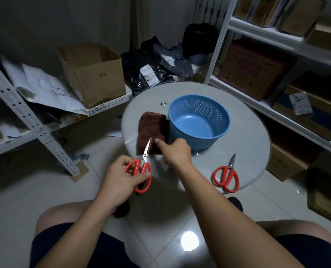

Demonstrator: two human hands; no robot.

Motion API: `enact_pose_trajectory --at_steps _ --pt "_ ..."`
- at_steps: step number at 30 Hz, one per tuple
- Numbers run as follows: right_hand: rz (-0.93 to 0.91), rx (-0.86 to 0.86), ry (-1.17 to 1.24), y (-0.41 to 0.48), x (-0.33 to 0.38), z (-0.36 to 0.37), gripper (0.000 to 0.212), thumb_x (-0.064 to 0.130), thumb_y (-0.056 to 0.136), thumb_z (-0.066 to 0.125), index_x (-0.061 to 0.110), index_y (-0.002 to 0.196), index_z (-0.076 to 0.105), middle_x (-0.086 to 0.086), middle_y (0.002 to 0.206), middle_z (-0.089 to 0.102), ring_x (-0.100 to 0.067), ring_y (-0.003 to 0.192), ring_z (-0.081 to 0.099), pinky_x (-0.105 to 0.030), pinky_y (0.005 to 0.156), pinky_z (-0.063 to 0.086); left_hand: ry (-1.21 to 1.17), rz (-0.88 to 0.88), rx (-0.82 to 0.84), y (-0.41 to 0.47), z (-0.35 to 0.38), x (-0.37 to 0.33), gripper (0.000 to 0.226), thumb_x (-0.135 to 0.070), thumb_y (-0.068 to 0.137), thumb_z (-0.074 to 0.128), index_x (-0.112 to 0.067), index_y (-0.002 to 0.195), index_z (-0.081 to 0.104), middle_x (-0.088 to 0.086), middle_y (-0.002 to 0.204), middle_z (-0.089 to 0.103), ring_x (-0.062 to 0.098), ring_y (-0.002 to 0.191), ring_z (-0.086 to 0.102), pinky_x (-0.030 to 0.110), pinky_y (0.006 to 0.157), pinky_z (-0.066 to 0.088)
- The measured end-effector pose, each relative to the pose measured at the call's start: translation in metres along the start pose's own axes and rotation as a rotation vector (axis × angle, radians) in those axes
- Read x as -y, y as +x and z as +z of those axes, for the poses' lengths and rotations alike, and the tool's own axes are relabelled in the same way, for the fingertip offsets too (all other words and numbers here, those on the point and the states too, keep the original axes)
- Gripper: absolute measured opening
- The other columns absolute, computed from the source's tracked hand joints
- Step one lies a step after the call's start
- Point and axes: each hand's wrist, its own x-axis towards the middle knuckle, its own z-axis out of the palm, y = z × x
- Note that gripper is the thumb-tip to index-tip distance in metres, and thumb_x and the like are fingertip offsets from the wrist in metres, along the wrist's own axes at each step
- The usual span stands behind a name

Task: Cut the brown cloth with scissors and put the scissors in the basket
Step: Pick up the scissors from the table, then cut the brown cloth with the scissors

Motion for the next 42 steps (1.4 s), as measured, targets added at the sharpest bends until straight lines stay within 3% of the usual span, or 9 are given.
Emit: enact_pose_trajectory --at_steps 6,11,15,20,23,26,32,38,42 --pt "0.138 -0.009 -0.041 0.011 0.014 0.019 0.043 0.04 0.062 0.086 0.01 0.089 0.071 -0.009 0.096 0.076 -0.029 0.089 0.073 -0.035 0.076 0.059 -0.168 -0.025 -0.086 0.005 -0.014 0.012 0.025 -0.009 0.072 0.084 -0.02 0.077 0.061 0.008 0.07 0.065 0.024 0.068 0.063 0.04 0.068 0.052" --pt "0.145 0.135 0.39 -0.009 0.014 -0.009 0.014 0.012 0.071 0.074 0.01 0.081 0.065 -0.009 0.074 0.064 -0.024 0.067 0.059 -0.03 0.059 0.048 -0.284 -0.009 -0.051 0.0 -0.015 0.005 0.025 0.001 0.083 0.073 -0.017 0.08 0.056 -0.004 0.062 0.07 0.021 0.067 0.069 0.031 0.061 0.054" --pt "0.152 0.286 0.736 -0.049 0.005 -0.048 0.017 -0.003 0.082 0.058 0.009 0.094 0.062 -0.009 0.074 0.064 -0.017 0.055 0.063 -0.026 0.047 0.051 -0.382 0.014 0.038 -0.012 -0.011 -0.008 0.022 0.004 0.084 0.07 -0.011 0.081 0.054 -0.001 0.057 0.064 0.016 0.049 0.061 0.024 0.048 0.052" --pt "0.071 0.543 0.869 -0.079 -0.014 -0.084 0.039 0.008 0.087 0.06 0.006 0.127 0.06 -0.015 0.112 0.068 -0.03 0.097 0.066 -0.047 0.078 0.059 -0.466 0.035 0.203 -0.031 0.006 -0.02 0.021 -0.002 0.078 0.076 -0.005 0.089 0.058 0.01 0.067 0.065 0.023 0.05 0.056 0.028 0.049 0.05" --pt "0.024 0.728 1.003 -0.085 -0.026 -0.099 0.05 0.021 0.08 0.055 0.01 0.129 0.059 -0.023 0.13 0.054 -0.037 0.119 0.05 -0.058 0.108 0.038 -0.476 0.055 0.271 -0.039 0.018 -0.027 0.024 -0.008 0.075 0.073 -0.002 0.089 0.055 0.012 0.064 0.055 0.022 0.046 0.053 0.03 0.048 0.047" --pt "0.003 0.893 1.186 -0.084 -0.042 -0.112 0.073 0.017 0.071 0.054 0.0 0.142 0.046 -0.029 0.137 0.043 -0.044 0.124 0.042 -0.06 0.113 0.026 -0.495 0.057 0.312 -0.047 0.027 -0.034 0.024 -0.009 0.075 0.072 -0.004 0.089 0.053 0.009 0.063 0.052 0.02 0.043 0.05 0.028 0.047 0.044" --pt "-0.09 0.566 1.056 -0.093 -0.046 -0.097 0.06 0.001 0.067 0.08 -0.003 0.124 0.061 -0.02 0.103 0.071 -0.031 0.089 0.07 -0.038 0.078 0.059 -0.368 0.101 0.396 -0.06 0.047 -0.041 0.031 -0.008 0.073 0.072 0.002 0.085 0.045 0.016 0.065 0.057 0.022 0.039 0.051 0.028 0.046 0.044" --pt "0.061 0.343 1.044 -0.092 -0.041 -0.094 0.024 -0.009 0.08 0.067 -0.005 0.103 0.072 -0.017 0.091 0.076 -0.03 0.081 0.073 -0.036 0.075 0.061 -0.246 0.135 0.345 -0.073 0.056 -0.042 0.034 -0.01 0.075 0.075 0.004 0.083 0.044 0.016 0.063 0.065 0.024 0.039 0.052 0.028 0.045 0.043" --pt "0.19 0.141 1.332 -0.06 -0.047 -0.125 0.014 -0.005 0.09 0.057 0.002 0.095 0.069 -0.016 0.103 0.072 -0.02 0.081 0.075 -0.035 0.079 0.062 -0.253 0.073 0.393 -0.083 0.046 -0.045 0.025 0.004 0.084 0.07 0.012 0.086 0.046 0.015 0.062 0.064 0.02 0.038 0.049 0.024 0.042 0.04"
